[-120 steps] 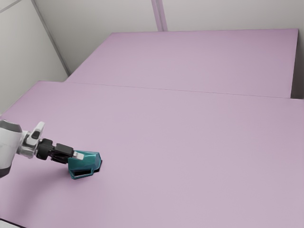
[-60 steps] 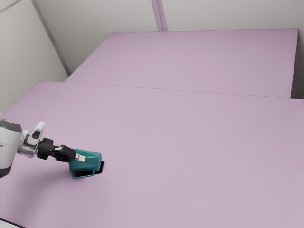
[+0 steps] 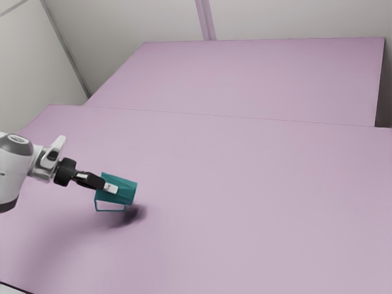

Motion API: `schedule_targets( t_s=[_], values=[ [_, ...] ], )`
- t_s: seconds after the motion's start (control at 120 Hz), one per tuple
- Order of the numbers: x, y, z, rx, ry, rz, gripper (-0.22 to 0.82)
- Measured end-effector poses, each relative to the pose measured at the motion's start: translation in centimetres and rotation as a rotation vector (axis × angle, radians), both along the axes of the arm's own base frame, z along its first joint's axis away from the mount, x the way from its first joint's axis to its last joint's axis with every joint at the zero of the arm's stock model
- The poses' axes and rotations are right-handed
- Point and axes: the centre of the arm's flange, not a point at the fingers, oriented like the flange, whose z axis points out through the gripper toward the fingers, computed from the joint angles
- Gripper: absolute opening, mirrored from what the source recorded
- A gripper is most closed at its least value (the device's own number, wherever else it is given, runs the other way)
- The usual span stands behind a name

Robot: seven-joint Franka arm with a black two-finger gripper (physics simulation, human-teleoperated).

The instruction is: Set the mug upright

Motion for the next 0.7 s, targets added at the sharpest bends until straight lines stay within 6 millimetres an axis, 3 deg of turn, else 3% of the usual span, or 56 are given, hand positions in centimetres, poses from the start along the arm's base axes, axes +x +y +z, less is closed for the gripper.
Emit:
schedule_targets(
  t_s=[0.142, 0.325, 0.533, 0.7],
  values=[
    [0.0, -1.4, 2.4, 0.09, -0.004, -0.08, -0.15],
    [0.2, -1.6, 4.4, 0.253, 0.045, -0.167, -0.15],
    [1.9, -4.1, 6.2, 0.458, 0.121, -0.259, -0.15],
    [2.6, -5.9, 6.3, 0.611, 0.189, -0.288, -0.16]
  ],
)
